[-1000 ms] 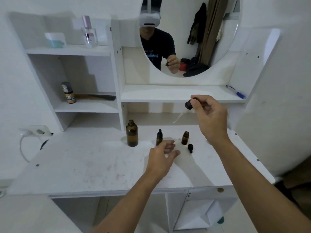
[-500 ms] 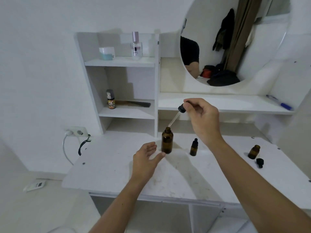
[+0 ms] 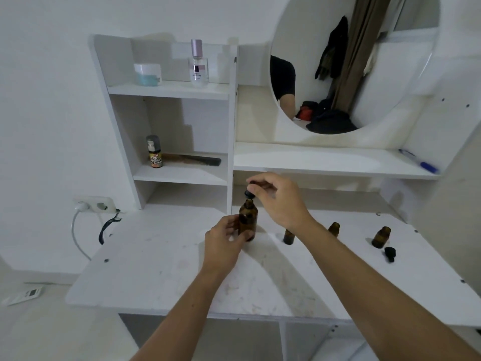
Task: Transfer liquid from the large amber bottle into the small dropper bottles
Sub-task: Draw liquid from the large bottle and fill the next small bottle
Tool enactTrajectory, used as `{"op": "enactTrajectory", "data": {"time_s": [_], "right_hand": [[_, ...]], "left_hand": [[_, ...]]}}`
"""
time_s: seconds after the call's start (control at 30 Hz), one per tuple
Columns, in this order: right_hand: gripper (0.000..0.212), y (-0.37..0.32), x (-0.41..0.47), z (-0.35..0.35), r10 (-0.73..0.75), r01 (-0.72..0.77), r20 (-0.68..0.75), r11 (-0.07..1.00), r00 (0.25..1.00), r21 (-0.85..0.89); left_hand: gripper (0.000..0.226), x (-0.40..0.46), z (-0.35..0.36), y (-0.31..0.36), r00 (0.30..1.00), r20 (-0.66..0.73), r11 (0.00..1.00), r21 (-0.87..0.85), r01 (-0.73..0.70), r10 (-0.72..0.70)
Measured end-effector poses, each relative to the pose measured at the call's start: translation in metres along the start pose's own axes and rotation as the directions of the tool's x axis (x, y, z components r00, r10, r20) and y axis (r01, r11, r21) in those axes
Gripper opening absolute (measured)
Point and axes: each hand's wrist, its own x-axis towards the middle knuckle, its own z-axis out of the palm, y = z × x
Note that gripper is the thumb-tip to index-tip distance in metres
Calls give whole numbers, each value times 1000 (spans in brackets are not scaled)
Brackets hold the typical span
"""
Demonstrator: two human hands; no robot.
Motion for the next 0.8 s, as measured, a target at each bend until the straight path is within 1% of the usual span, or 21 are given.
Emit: {"op": "enactTrajectory", "data": {"time_s": [0.17, 0.4, 0.5, 0.6, 0.7, 0.8], "right_hand": [[18, 10, -10, 6, 55, -54, 71, 998, 996, -15], [21, 12, -15, 10, 88, -88, 49, 996, 995, 6], [25, 11, -17, 8, 103, -106, 48, 993, 994, 46], [28, 9, -21, -2, 116, -116, -1, 988, 993, 103], [28, 8, -32, -23, 115, -107, -78, 989, 990, 107], [23, 14, -54, -51, 122, -108, -153, 989, 981, 101]], "left_hand": [[46, -1, -1, 0, 1000, 12, 1000, 18, -8, 8], [44, -2, -2, 1, 1000, 8, 998, 53, -26, 26], [45, -3, -1, 0, 1000, 4, 997, 70, -31, 31], [53, -7, -1, 2, 1000, -5, 997, 73, -23, 24], [63, -19, -4, 6, 999, -46, 997, 70, 20, -17], [55, -40, -5, 13, 991, -128, 997, 60, 38, -30]]}}
